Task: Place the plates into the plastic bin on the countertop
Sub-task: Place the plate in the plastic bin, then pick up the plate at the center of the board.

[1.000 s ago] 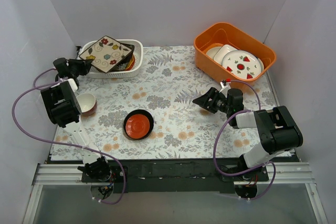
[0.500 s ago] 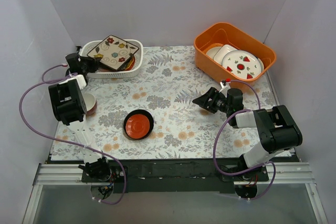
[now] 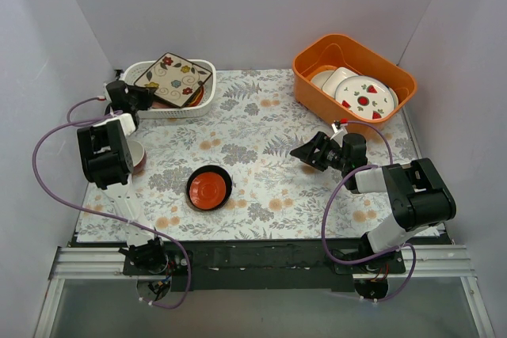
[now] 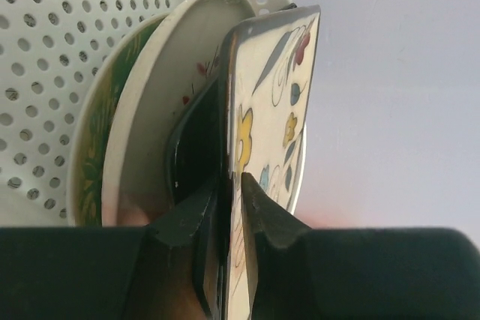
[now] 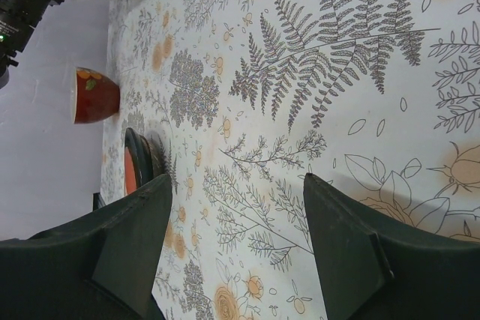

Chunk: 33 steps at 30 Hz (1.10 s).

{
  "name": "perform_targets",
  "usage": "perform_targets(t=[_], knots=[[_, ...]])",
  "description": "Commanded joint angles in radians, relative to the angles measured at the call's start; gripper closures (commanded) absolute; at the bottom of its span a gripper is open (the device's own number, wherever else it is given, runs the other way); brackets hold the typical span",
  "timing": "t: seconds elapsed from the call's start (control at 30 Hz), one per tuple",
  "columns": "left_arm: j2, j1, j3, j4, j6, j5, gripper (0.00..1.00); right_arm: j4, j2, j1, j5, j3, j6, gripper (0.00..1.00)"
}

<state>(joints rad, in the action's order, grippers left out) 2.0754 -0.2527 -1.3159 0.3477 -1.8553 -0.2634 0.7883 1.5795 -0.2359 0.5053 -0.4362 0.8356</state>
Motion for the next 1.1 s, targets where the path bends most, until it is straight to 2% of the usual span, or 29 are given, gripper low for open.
perform_targets(t=[0.0,0.27,0.3,0.37,0.47,0.5,0.53,0.7,1.07], knots=[[-0.112,0.004,-0.008,-0.025,0.016,0.012,0.81,0.052,0.001,0.004,0.018,-0.029,0.003,0.22],[-0.173,0.004,-0.025,-0.176,0.062,0.05,0.57,0.029,-0.039,0.009,0.01,-0.019,-0.003,0.22],[-0.184,0.006,-0.026,-0.185,0.074,0.059,0.5,0.026,-0.044,0.009,0.007,-0.019,-0.003,0.22],[-0.21,0.004,-0.039,-0.223,0.087,0.067,0.42,0.023,-0.058,0.009,0.006,-0.016,-0.004,0.23],[-0.235,0.004,-0.064,-0.278,0.1,0.085,0.27,0.02,-0.072,0.009,0.009,-0.012,-0.004,0.22],[-0.238,0.006,-0.075,-0.292,0.103,0.089,0.18,0.017,-0.075,0.009,0.01,-0.01,-0.004,0.23],[-0.235,0.006,-0.088,-0.309,0.113,0.089,0.03,0.016,-0.081,0.01,0.009,-0.009,-0.003,0.22],[-0.245,0.004,-0.128,-0.409,0.119,0.072,0.02,-0.006,-0.125,0.009,0.002,0.001,-0.007,0.22],[-0.382,0.001,0.001,-0.412,0.113,-0.005,0.02,-0.04,-0.205,0.012,-0.001,0.017,-0.015,0.22]])
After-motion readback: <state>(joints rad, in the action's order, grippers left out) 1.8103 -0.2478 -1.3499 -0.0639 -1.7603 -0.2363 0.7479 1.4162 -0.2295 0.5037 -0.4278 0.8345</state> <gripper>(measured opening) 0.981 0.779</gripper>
